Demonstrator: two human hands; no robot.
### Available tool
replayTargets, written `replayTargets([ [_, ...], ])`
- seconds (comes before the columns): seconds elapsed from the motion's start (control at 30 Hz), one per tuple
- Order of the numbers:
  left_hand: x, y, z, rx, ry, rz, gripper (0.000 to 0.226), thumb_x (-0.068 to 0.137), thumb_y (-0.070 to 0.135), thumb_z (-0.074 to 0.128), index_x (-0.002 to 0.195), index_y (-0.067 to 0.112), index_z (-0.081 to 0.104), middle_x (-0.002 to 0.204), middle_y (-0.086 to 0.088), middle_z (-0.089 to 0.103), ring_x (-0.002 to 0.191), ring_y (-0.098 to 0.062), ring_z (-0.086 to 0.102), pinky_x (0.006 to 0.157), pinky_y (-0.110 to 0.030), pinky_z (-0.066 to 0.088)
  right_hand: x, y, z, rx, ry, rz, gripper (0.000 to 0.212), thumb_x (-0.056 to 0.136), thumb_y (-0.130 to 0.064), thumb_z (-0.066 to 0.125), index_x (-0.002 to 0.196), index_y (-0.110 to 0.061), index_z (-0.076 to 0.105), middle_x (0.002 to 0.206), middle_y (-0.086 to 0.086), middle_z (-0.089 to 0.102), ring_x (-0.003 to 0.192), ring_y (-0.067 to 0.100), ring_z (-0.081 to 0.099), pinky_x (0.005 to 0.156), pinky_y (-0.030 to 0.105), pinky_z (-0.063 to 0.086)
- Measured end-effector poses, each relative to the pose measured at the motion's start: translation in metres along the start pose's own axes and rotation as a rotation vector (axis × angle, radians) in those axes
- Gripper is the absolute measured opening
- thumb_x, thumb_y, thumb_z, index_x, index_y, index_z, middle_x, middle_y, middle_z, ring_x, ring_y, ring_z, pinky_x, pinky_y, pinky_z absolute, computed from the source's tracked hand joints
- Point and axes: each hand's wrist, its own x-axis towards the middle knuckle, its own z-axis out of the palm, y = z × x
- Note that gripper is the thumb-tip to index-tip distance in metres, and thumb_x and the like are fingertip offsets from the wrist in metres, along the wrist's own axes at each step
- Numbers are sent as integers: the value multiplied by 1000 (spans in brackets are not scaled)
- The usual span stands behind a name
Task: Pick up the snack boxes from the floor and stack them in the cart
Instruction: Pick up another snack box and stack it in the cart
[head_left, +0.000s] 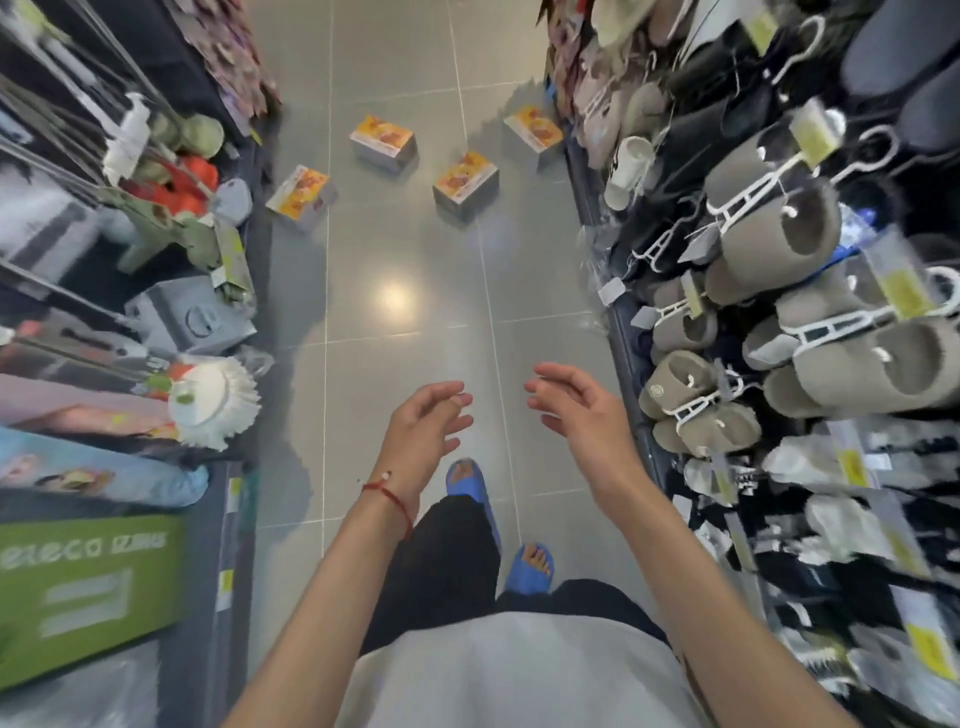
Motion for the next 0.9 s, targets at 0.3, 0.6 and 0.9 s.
replayTargets([
  [0.3,173,98,-21,-105,74,-24,22,103,15,52,120,18,66,116,2,72,107,-20,69,86,-28,53,178,-77,35,-49,4,29,19,99,-13,64,111,-26,70,111,-1,77,94,10,69,91,28,51],
  [0.6,314,224,-34,1,11,-73,20,102,16,53,117,21,66,121,0,71,112,-20,68,101,-37,50,326,-176,87,-1,50,107,20,98,-12,62,110,-25,70,106,-4,77,99,13,69,104,39,51],
  [0.9,472,322,-26,18,26,-98,23,104,18,51,123,19,65,122,1,71,111,-18,68,101,-36,52,498,-259,114,-6,59,137,18,99,-11,61,112,-21,69,116,8,75,98,14,68,91,29,53],
])
